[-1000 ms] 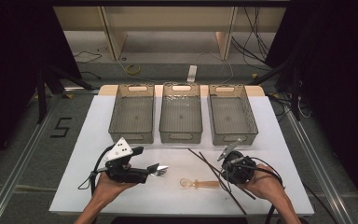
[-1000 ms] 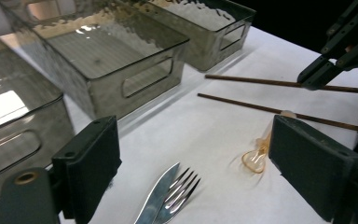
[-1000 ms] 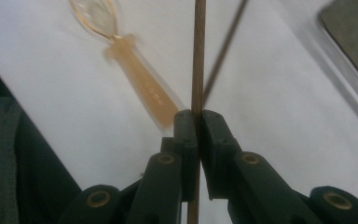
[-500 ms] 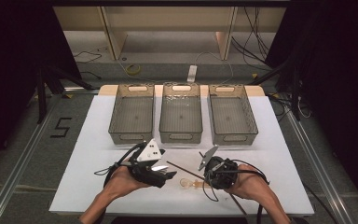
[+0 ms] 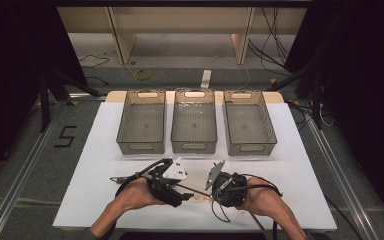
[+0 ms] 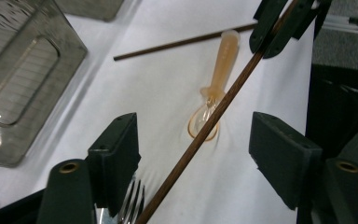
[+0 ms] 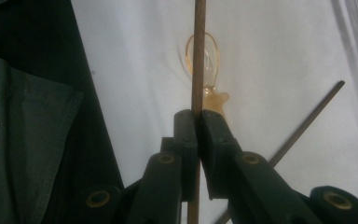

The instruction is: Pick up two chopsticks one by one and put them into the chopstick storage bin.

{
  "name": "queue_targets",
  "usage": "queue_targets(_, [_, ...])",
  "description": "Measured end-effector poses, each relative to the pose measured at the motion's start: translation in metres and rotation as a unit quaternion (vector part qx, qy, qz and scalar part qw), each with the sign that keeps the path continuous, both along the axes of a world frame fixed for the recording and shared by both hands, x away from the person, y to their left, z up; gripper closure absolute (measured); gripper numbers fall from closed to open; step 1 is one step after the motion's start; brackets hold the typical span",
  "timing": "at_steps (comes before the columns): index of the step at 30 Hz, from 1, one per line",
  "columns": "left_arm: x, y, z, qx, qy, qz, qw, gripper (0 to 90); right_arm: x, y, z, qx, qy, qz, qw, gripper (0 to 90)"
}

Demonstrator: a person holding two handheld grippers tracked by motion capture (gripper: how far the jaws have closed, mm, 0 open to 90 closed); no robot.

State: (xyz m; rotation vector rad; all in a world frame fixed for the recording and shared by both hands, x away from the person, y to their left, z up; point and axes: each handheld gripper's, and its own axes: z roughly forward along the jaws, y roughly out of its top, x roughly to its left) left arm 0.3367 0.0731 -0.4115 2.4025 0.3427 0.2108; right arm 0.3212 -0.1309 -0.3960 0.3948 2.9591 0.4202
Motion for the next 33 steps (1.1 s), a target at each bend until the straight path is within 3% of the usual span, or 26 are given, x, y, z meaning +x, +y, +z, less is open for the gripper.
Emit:
queue_targets(10, [-0.002,-0.004,-0.008,0.031,0.021,-0.027,0.999,47.6,-0.005,0.004,0.002,-0.002,-0.006,0.008,0.9999,85.6])
queue_targets(13, [-0.003,-0.005,-0.009,0.038,0.029,-0.034,0.9983,51.2,-0.005,0.006,0.001,-0.006,-0.008,0.026,0.9996,85.6])
queue_targets(27, [-0.006,-0.007,-0.015,0.062,0.035,-0.07,0.995,72.3,-0.011,0.011,-0.003,-0.01,0.002,0.049,0.9987,85.6])
queue_targets(33, [-0.01,-0.007,-0.015,0.074,0.037,-0.103,0.9912,79.4,-0.011,0.011,-0.006,-0.007,-0.002,0.065,0.9979,85.0])
